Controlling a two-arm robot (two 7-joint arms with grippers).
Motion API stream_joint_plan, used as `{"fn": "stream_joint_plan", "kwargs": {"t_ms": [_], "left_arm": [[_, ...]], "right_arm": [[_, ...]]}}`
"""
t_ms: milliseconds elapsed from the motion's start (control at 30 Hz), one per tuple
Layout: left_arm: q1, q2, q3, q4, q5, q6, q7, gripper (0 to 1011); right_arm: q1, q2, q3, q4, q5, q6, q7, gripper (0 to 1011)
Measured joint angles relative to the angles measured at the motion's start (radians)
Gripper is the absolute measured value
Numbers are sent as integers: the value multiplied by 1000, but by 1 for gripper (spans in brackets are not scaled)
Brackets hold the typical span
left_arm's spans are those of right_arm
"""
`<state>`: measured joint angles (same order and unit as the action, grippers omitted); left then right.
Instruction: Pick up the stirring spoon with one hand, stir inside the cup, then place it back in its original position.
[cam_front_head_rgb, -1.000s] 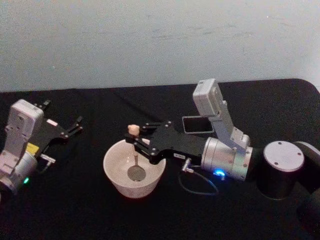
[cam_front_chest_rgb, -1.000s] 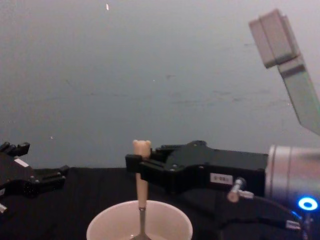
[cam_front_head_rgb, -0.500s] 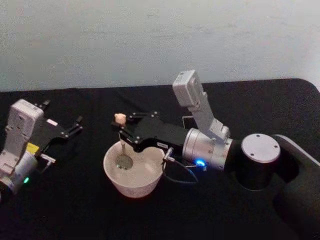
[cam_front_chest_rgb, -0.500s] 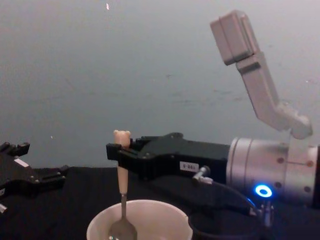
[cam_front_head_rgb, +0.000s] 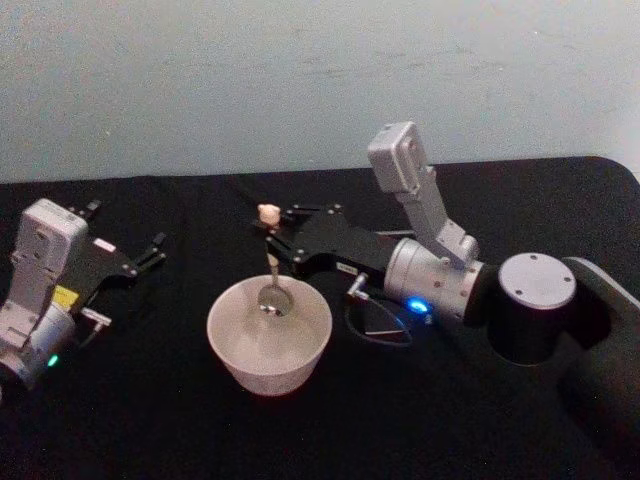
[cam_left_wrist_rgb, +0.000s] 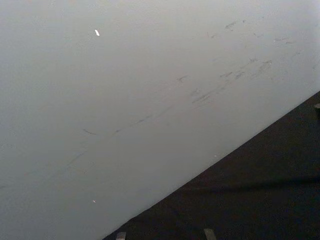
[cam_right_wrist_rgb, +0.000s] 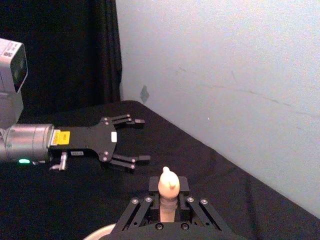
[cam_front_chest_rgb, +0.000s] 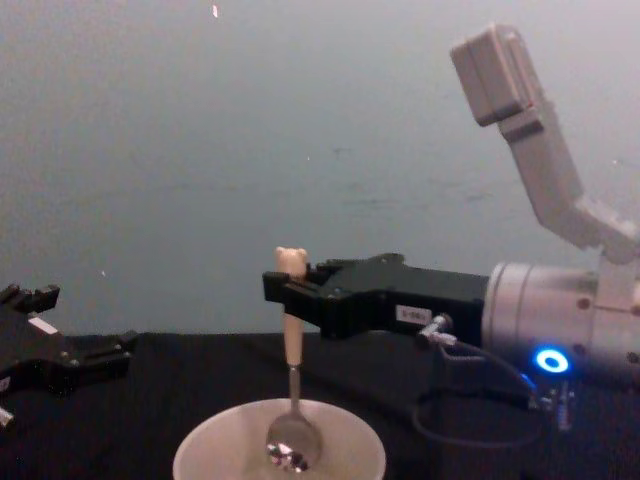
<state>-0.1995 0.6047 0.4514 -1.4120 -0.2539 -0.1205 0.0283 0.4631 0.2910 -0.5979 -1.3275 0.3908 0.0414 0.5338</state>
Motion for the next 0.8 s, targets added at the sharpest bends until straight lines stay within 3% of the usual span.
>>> {"fn": "stream_joint_plan", "kwargs": {"t_ms": [367, 567, 800], "left_arm": [[0, 0, 0, 0, 0, 0, 0, 1001], [0, 0, 0, 0, 0, 0, 0, 1001], [0, 0, 0, 0, 0, 0, 0, 1001]], "right_arm": [[-72, 77, 26, -104, 33, 37, 26, 214], [-110, 114, 15, -172, 56, 51, 53, 214], [-113, 109, -10, -188, 61, 54, 55, 214]]}}
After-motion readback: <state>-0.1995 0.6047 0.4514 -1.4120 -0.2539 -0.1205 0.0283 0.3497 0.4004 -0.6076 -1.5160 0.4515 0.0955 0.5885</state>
